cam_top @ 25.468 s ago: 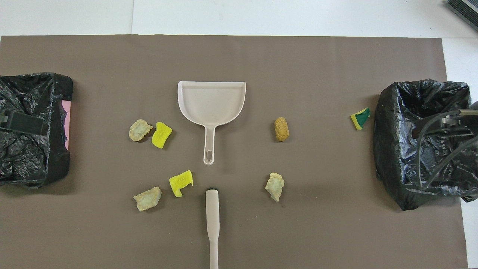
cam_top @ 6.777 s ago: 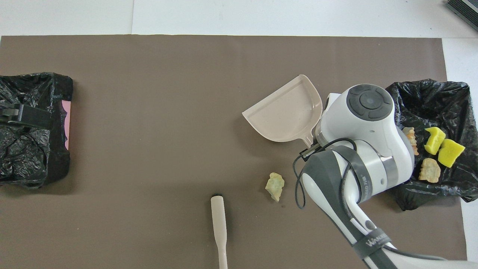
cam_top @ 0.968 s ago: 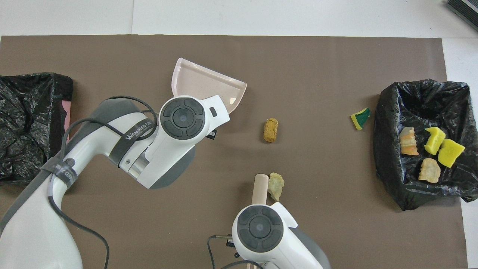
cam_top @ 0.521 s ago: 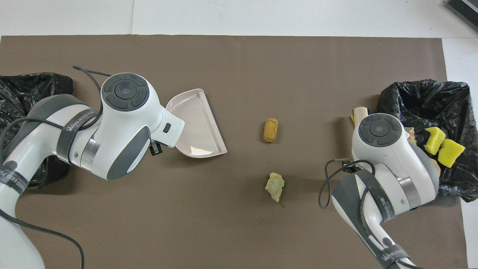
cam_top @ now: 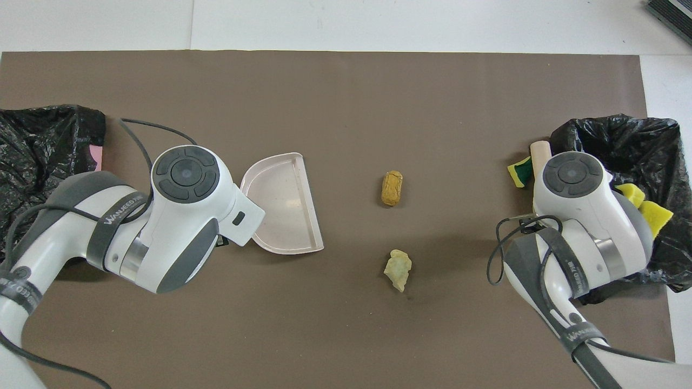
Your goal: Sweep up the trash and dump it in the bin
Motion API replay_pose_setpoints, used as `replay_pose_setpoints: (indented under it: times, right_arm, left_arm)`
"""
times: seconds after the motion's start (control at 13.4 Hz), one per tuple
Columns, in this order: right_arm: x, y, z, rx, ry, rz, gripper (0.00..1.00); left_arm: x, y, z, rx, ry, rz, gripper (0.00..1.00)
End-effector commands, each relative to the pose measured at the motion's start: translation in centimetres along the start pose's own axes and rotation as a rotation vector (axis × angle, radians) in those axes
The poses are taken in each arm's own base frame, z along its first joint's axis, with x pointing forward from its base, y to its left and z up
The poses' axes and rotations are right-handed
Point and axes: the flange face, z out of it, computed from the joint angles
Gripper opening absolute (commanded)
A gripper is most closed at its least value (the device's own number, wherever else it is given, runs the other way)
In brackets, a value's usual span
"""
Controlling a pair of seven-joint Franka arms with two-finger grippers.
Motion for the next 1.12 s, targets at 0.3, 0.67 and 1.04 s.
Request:
replay_pose_setpoints:
  times: [0.3,0.67,1.04]
  right_arm:
    - [-0.6,-11.2,-4.8,0.151,-0.031,-0.105,0.0]
    - [-2.1,-13.0,-11.8,0.237,-0.024,-0.211,0.0]
    - [-0.2,-8.2,-10.5,0.258,0.012,-0.193,0.0]
  left_arm:
    - [-0.7,1.8,0.6,-0.008,0.01,0.027,0.0]
    - [-0.9,1.9,0.6,-0.004,0.013,0.025,0.0]
    - [-0.7,2.1,1.2,0.008,0.024,0.031,0.0]
